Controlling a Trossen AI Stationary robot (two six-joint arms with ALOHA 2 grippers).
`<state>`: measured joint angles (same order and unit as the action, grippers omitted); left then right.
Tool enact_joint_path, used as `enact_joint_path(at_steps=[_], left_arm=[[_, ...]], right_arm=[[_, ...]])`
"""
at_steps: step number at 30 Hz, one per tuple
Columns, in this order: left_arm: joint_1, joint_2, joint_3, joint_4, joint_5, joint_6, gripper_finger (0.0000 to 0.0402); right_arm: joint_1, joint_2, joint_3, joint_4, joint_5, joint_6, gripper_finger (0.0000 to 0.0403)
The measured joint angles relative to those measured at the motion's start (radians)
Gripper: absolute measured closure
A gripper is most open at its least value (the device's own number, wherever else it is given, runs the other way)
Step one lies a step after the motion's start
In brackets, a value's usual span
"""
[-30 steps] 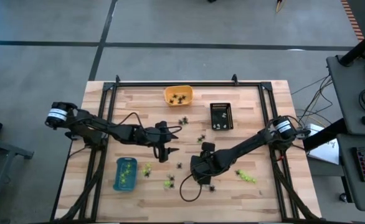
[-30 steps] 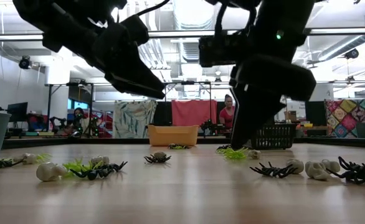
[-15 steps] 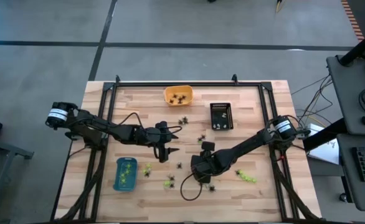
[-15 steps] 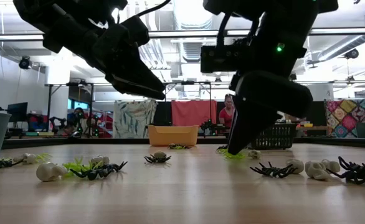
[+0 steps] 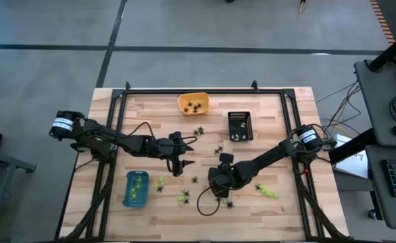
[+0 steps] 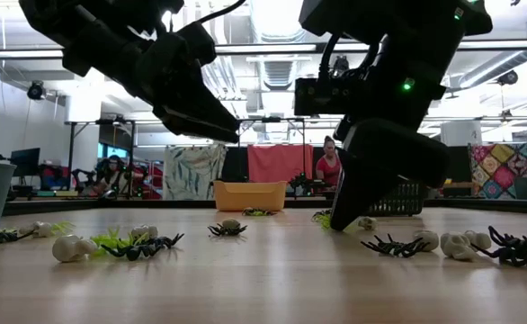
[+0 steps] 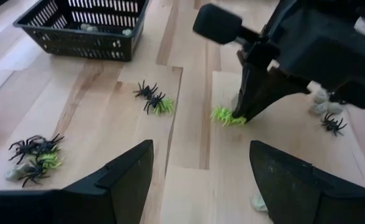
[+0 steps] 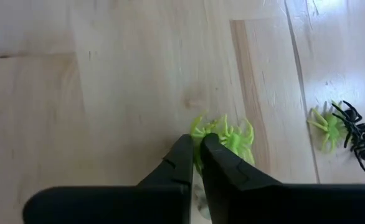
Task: Sort Halloween decoration
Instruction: Put the green spider toy into the blue bin
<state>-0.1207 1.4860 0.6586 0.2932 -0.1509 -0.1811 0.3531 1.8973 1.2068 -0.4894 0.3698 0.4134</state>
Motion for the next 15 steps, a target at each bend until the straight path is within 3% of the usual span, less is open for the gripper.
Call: enact_joint_path(at_steps=[15], left_arm=[[-0.059, -0.186, 0.000, 0.009, 0.002, -0.011, 0.0153]], right_arm=[[0.000, -0.114, -0.013, 0.007, -0.030, 0.024, 0.0394]])
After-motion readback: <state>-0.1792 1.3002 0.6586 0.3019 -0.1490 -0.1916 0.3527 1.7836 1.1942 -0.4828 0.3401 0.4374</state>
